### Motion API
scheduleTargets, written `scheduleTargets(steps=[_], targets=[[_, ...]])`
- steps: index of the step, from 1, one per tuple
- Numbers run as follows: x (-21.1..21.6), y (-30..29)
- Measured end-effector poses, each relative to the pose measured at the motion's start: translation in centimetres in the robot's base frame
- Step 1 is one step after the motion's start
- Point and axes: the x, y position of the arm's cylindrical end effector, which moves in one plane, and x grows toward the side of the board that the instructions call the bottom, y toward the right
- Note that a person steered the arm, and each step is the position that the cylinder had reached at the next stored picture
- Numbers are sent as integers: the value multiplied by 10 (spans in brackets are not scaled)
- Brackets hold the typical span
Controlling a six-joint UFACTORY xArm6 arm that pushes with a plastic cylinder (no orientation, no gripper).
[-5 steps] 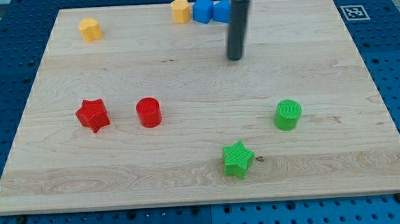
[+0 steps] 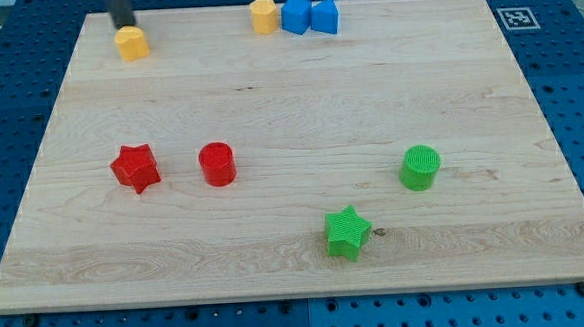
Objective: Place the yellow heart below the yellow hexagon
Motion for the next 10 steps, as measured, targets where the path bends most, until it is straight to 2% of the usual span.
scheduleTargets(steps=[1, 2, 4, 5, 6, 7, 8, 9, 10], targets=[[16, -26], [45, 3], [48, 163], [48, 169], [48, 104], [65, 68], [97, 115], [102, 183], [100, 223]])
